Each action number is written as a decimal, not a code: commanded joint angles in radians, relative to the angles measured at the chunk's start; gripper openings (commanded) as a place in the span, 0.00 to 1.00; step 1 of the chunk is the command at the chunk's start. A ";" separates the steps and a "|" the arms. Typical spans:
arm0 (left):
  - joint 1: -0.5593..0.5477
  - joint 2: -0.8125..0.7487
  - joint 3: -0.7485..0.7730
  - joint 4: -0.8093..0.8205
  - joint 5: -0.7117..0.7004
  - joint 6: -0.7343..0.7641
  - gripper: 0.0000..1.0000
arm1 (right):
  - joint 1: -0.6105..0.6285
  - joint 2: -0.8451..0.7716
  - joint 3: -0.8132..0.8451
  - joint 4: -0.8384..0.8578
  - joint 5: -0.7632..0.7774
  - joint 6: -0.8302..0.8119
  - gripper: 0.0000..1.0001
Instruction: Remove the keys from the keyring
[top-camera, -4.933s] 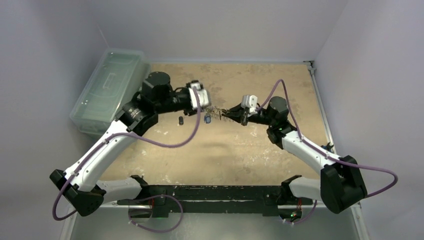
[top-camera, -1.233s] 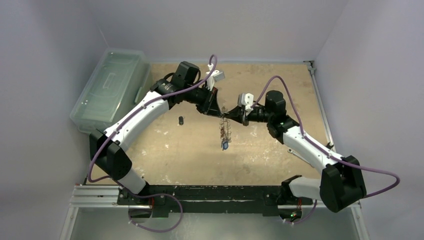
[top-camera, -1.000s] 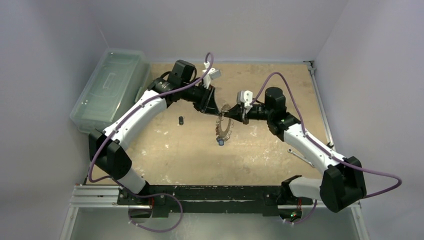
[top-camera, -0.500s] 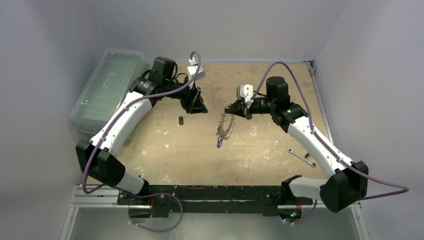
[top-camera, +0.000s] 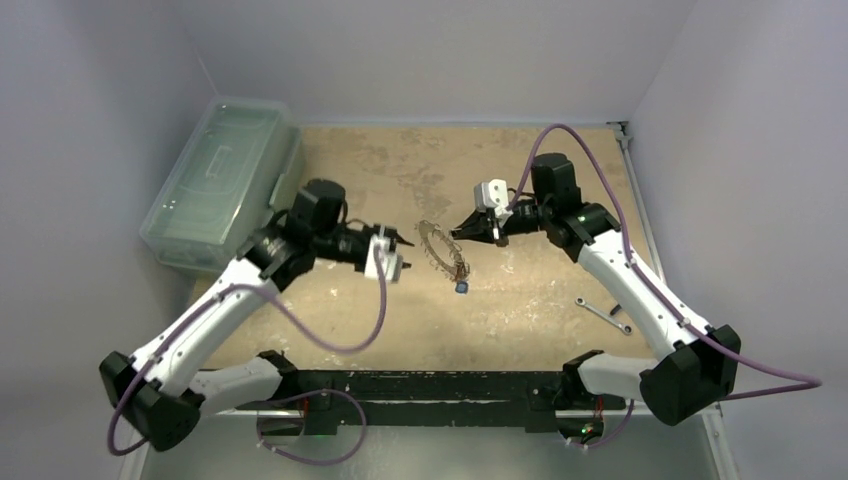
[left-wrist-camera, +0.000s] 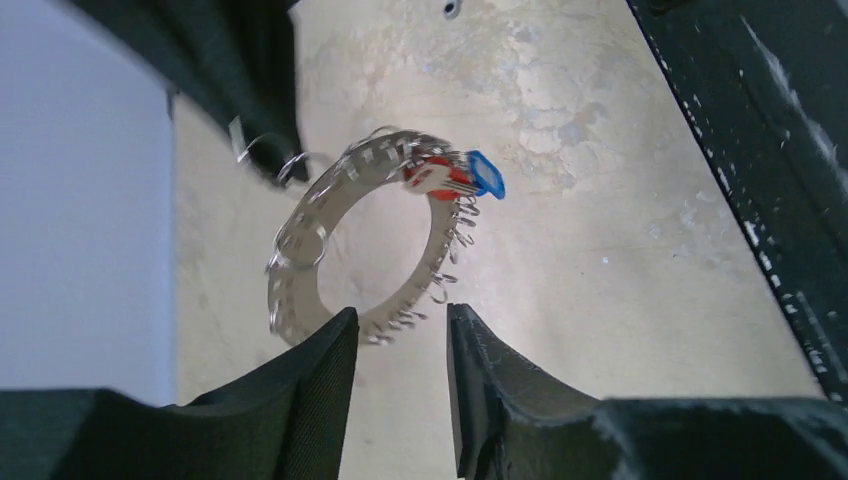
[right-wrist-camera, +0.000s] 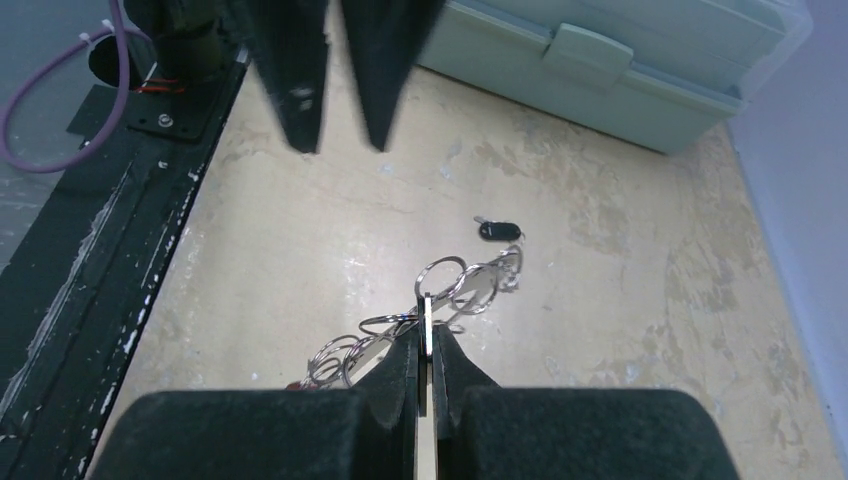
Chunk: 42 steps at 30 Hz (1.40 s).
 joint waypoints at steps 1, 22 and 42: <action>-0.133 -0.171 -0.216 0.352 -0.120 0.315 0.33 | 0.007 -0.029 -0.002 0.030 -0.062 0.024 0.00; -0.252 -0.114 -0.216 0.411 -0.225 0.483 0.32 | 0.013 -0.011 -0.133 0.319 -0.087 0.353 0.00; -0.283 -0.085 -0.192 0.349 -0.252 0.649 0.28 | 0.025 -0.026 -0.134 0.197 -0.156 0.160 0.00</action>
